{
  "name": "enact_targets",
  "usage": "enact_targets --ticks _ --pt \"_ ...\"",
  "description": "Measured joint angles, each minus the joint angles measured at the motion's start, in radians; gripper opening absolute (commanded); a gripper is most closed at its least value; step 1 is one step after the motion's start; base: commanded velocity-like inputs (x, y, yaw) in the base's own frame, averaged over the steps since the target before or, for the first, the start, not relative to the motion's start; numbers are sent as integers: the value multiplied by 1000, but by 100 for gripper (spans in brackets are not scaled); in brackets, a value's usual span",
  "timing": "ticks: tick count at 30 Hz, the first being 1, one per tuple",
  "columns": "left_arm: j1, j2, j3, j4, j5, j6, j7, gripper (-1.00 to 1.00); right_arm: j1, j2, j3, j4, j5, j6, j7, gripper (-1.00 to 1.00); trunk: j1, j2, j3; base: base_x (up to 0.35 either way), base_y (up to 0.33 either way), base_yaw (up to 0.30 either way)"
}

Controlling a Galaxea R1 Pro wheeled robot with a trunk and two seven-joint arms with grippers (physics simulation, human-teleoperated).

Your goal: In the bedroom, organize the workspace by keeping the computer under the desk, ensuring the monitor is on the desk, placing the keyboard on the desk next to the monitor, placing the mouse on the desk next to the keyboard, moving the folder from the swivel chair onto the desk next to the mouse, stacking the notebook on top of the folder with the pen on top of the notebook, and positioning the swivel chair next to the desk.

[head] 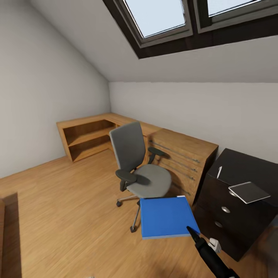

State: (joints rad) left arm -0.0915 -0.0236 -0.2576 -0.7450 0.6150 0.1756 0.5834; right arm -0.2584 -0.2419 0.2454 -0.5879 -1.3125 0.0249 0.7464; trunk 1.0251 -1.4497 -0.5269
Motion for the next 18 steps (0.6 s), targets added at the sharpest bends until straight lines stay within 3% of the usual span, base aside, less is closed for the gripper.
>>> enact_targets --ticks 2,3,4,7,18 --pt "0 -1 -1 39 -2 -26 0 100 0 -2 -1 11 0 -1 2 -100 -8 14 6 0 0 -47" --pt "0 -3 -2 81 0 -91 -1 100 0 2 0 24 0 -29 2 -100 -11 21 9 0 0 -154" --pt "0 -3 -3 88 0 -98 -1 100 0 3 0 25 0 -43 2 -100 -15 28 13 0 0 -193" --pt "0 -5 -4 97 0 -106 -3 100 0 5 0 28 0 -68 3 -100 -27 49 22 0 0 -235" --pt "0 -9 -9 100 -1 -110 -4 100 1 5 -1 55 -4 -112 3 -100 -27 49 22 0 0 -261"
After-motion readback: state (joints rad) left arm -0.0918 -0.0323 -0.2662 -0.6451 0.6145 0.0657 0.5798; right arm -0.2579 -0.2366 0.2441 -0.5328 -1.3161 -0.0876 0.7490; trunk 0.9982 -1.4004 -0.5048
